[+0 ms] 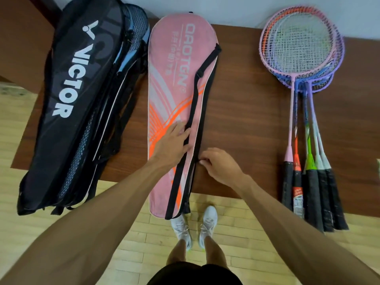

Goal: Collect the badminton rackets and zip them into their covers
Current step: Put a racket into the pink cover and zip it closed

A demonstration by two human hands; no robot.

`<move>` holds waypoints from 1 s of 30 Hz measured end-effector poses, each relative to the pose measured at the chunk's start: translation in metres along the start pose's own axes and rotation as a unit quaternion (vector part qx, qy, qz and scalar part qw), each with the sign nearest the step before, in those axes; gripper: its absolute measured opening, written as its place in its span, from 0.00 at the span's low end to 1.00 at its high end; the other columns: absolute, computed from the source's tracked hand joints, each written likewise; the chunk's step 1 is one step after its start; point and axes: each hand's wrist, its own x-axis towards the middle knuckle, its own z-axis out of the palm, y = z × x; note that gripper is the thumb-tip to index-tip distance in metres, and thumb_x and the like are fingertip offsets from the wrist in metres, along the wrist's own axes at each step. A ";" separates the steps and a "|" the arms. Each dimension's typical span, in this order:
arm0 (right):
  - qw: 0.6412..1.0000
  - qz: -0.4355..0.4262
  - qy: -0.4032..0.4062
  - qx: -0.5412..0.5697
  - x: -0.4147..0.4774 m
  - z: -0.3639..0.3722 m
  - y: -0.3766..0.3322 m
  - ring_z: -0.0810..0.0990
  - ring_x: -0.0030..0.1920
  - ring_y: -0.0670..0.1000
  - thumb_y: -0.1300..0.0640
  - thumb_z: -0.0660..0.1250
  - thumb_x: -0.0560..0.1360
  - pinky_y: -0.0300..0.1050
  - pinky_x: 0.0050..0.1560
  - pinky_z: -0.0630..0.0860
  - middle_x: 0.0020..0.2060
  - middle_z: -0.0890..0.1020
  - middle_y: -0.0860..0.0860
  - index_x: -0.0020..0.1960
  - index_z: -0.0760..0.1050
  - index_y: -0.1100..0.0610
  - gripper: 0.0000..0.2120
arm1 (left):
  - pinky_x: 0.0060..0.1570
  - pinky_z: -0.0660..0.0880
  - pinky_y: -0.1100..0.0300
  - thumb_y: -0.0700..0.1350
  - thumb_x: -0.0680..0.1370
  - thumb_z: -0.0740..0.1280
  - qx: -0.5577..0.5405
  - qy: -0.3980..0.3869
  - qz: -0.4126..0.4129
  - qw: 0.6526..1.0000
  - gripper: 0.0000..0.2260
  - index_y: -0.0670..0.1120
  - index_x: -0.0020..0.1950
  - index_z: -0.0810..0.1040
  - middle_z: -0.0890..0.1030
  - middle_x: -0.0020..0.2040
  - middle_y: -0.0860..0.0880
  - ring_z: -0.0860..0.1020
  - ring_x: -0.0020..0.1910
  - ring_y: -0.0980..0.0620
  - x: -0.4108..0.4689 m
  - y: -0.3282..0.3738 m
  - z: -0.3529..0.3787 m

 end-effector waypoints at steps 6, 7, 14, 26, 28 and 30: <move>0.999 0.014 0.000 0.041 -0.037 0.029 -0.015 0.77 0.51 0.52 0.56 0.61 0.79 0.47 0.49 0.74 0.47 0.79 0.51 0.53 0.79 0.56 0.09 | 0.74 0.54 0.55 0.48 0.79 0.64 -0.033 -0.019 -0.008 0.999 0.24 0.43 0.74 0.65 0.59 0.77 0.45 0.56 0.75 0.44 -0.003 0.003 -0.004; 0.998 0.026 0.015 0.054 -0.039 0.030 -0.017 0.77 0.50 0.52 0.56 0.61 0.79 0.47 0.49 0.74 0.47 0.79 0.50 0.53 0.79 0.56 0.09 | 0.74 0.54 0.55 0.47 0.79 0.64 -0.058 -0.027 -0.014 0.998 0.24 0.43 0.73 0.65 0.59 0.77 0.45 0.57 0.75 0.45 -0.006 0.004 -0.007; 0.994 0.058 0.057 0.073 -0.039 0.028 -0.019 0.79 0.45 0.51 0.56 0.66 0.76 0.44 0.46 0.72 0.43 0.81 0.50 0.51 0.82 0.53 0.08 | 0.62 0.67 0.58 0.43 0.78 0.64 -0.194 0.007 -0.138 0.971 0.14 0.46 0.64 0.75 0.72 0.62 0.48 0.72 0.61 0.51 -0.089 0.034 -0.017; 0.990 0.014 0.099 0.096 -0.054 0.038 -0.007 0.78 0.42 0.51 0.58 0.64 0.77 0.46 0.43 0.73 0.41 0.82 0.51 0.48 0.79 0.56 0.05 | 0.65 0.67 0.43 0.63 0.63 0.74 -0.093 -0.022 -0.167 0.981 0.42 0.56 0.73 0.61 0.59 0.73 0.52 0.55 0.71 0.49 -0.175 0.071 0.023; 0.992 0.004 0.098 0.083 -0.053 0.039 -0.005 0.78 0.42 0.51 0.59 0.65 0.77 0.44 0.43 0.71 0.40 0.82 0.51 0.47 0.79 0.57 0.05 | 0.61 0.71 0.41 0.63 0.62 0.74 -0.067 0.002 -0.176 0.982 0.41 0.56 0.71 0.64 0.61 0.72 0.51 0.59 0.70 0.48 -0.171 0.073 0.027; 0.991 -0.001 0.101 0.084 -0.055 0.040 -0.001 0.78 0.41 0.52 0.59 0.65 0.76 0.45 0.43 0.72 0.39 0.81 0.52 0.46 0.79 0.58 0.05 | 0.59 0.71 0.41 0.65 0.63 0.73 -0.058 0.012 -0.166 0.984 0.40 0.55 0.71 0.64 0.62 0.71 0.51 0.60 0.69 0.47 -0.171 0.072 0.031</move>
